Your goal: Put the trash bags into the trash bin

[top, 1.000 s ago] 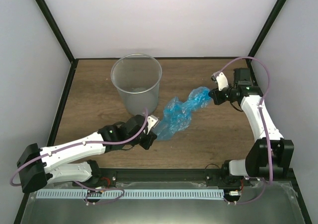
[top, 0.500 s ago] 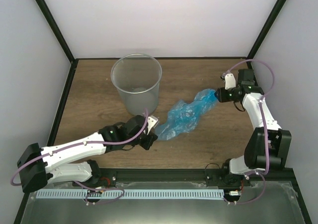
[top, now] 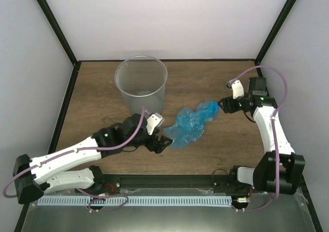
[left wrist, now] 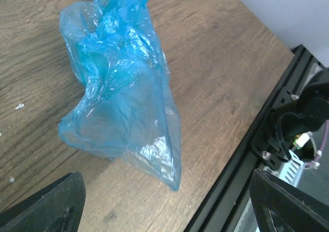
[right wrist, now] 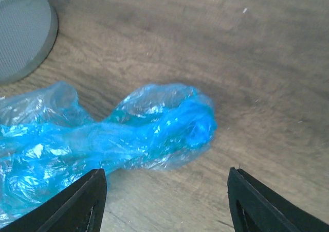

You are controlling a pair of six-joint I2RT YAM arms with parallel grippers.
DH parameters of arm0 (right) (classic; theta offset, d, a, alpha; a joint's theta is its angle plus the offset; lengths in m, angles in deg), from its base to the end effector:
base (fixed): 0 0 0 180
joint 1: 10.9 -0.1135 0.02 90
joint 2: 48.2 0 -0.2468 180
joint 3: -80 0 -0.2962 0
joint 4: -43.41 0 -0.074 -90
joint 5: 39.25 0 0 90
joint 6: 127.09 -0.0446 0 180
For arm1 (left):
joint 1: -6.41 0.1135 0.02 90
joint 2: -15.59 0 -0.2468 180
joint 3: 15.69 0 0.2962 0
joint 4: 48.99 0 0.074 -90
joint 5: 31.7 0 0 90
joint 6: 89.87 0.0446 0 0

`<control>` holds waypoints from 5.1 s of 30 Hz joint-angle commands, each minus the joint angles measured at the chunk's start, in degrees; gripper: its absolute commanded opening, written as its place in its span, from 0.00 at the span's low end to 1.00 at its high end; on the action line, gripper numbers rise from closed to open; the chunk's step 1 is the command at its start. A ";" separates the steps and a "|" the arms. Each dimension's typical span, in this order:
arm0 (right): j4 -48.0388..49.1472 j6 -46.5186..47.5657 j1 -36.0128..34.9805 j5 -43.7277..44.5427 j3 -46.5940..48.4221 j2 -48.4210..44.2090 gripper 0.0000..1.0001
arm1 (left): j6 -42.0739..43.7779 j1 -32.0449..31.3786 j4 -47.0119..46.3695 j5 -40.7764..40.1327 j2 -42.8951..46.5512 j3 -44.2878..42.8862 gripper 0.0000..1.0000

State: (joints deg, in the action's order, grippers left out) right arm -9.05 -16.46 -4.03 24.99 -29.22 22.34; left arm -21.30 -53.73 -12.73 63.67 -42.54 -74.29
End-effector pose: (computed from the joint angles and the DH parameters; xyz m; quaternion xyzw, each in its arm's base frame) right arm 0.3041 -0.0171 0.2572 -0.1821 0.9070 0.1298 0.3567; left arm 0.1367 -0.2466 0.2563 0.3148 0.8319 -0.3289 0.3174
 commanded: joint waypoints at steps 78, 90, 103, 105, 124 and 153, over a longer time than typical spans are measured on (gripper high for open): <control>-17.13 3.94 -20.32 -20.30 17.48 31.84 0.02 | -11.80 -7.96 -15.67 -12.98 -6.80 10.11 0.90; -12.09 21.89 4.04 -16.50 4.74 30.08 0.41 | -12.92 -8.10 -12.06 -17.66 -0.12 9.41 0.90; -20.54 26.92 9.61 -22.45 4.03 0.61 0.65 | -16.70 -8.06 -17.14 -21.09 -5.34 12.97 0.90; -20.15 26.03 4.01 -20.55 1.81 -3.92 0.67 | -17.49 -8.06 -17.35 -21.30 -6.61 12.86 0.90; -12.21 12.99 -42.23 14.71 -5.43 -4.46 0.77 | -24.77 -8.15 -18.57 -23.11 -7.14 16.79 0.89; 1.42 4.06 -31.24 29.40 -13.69 -9.72 0.18 | -23.49 -9.91 -13.84 -25.62 -12.71 12.31 0.88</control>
State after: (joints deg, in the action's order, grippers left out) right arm -9.05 -14.76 -42.13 57.82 -43.19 19.00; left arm -46.78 -62.91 -28.38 39.32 -54.17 -59.39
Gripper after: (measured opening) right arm 0.223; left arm 0.882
